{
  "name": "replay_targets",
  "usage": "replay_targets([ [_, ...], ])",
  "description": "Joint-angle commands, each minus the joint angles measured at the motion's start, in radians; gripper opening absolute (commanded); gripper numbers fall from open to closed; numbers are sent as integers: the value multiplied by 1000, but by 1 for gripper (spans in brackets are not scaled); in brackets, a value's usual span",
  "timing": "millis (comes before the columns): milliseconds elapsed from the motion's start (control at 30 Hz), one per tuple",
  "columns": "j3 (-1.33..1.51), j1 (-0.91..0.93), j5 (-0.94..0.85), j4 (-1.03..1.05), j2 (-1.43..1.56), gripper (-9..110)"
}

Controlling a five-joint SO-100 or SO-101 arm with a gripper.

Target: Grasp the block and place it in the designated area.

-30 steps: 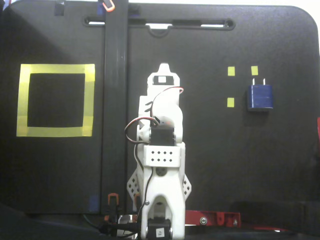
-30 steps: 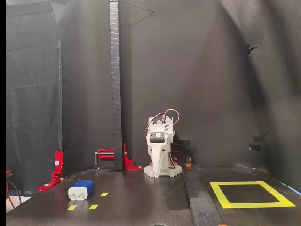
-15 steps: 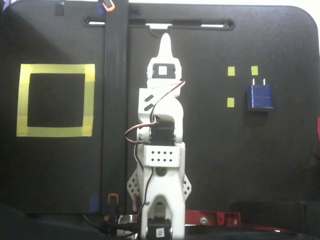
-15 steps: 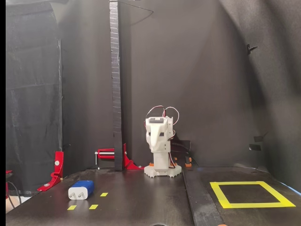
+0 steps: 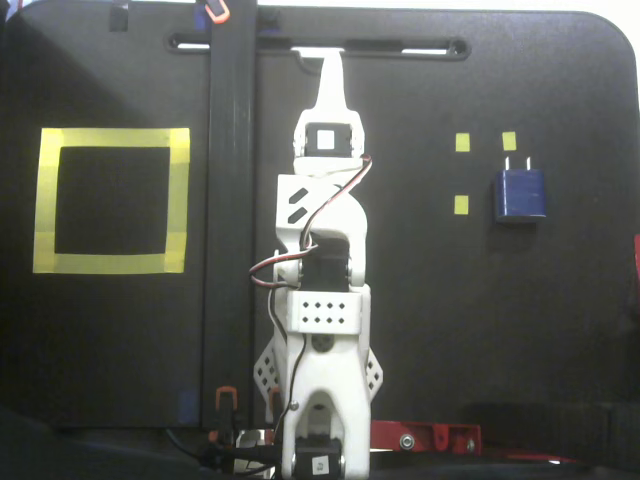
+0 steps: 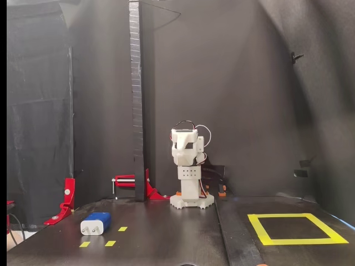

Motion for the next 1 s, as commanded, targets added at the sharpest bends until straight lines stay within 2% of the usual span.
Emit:
replay_targets([
  [0, 8, 29, -8, -11, 5, 0],
  [500, 8, 433, -8, 98, -29, 0],
  [967, 6, 749, -2, 35, 2, 0],
])
